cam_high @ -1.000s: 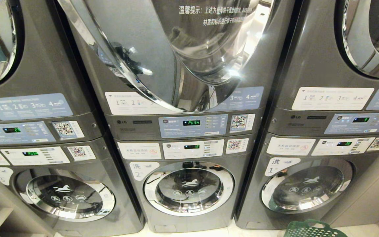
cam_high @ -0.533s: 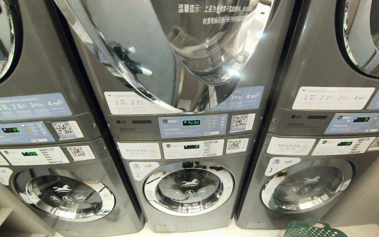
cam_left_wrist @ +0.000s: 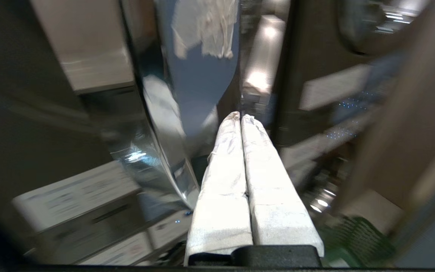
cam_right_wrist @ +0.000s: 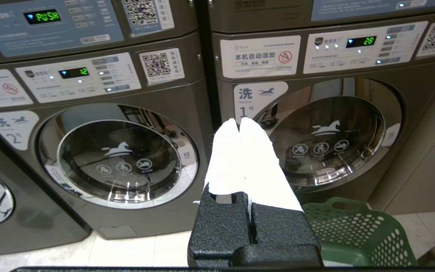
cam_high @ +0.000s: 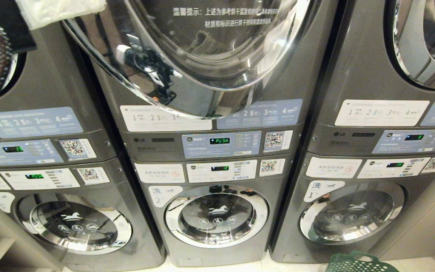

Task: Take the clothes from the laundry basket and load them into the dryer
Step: Close the dryer

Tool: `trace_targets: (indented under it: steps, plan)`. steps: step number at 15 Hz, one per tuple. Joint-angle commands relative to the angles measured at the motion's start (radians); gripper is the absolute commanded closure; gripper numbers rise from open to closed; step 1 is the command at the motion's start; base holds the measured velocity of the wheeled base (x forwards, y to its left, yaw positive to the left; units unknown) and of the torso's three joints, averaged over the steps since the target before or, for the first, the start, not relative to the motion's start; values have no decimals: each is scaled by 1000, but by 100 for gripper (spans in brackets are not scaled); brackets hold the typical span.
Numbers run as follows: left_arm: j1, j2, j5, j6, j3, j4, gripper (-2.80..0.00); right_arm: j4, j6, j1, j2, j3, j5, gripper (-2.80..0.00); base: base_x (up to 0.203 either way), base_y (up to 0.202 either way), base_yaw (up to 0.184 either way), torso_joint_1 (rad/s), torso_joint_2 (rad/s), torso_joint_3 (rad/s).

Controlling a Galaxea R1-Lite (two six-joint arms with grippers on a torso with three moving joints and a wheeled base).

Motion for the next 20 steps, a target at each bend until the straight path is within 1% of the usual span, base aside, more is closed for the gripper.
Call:
trace_targets:
  steps: [1, 2, 3, 5, 7, 10, 13, 14, 15, 18, 20]
  plan:
    - [91, 12, 44, 2, 18, -31, 0, -1, 0, 0, 0, -1, 0, 0, 0, 0, 0, 0, 0, 0]
    - [149, 38, 52, 6, 31, -97, 0, -1, 0, 0, 2, 0, 0, 0, 0, 0, 0, 0, 0, 0]
    - [193, 79, 56, 7, 35, -169, 0, -1, 2, 0, 2, 0, 0, 0, 0, 0, 0, 0, 0, 0]
    - [253, 166, 54, 6, 22, -280, 0, -2, 2, 0, 2, 0, 0, 0, 0, 0, 0, 0, 0, 0]
    - [302, 259, 53, 6, -40, -342, 0, -2, 2, 0, 1, 0, 0, 0, 0, 0, 0, 0, 0, 0]
    - [358, 403, 53, 7, -245, -371, 0, -2, 2, 0, 2, 0, 0, 0, 0, 0, 0, 0, 0, 0]
    - [380, 577, 52, 7, -507, -372, 0, -2, 2, 0, 0, 0, 0, 0, 0, 0, 0, 0, 0, 0]
    - [385, 635, 52, 7, -576, -373, 0, -4, 2, 0, 2, 0, 0, 0, 0, 0, 0, 0, 0, 0]
    - [389, 675, 49, 11, -609, -376, 0, -4, 2, 0, 0, 0, 0, 0, 0, 0, 0, 0, 0, 0]
    - [406, 708, 51, 52, -613, -390, 0, -4, 2, 0, 0, 0, 0, 0, 0, 0, 0, 0, 0, 0]
    - [417, 727, 52, 82, -613, -443, 0, -4, 2, 0, 1, 1, 0, 0, 0, 0, 0, 0, 0, 0]
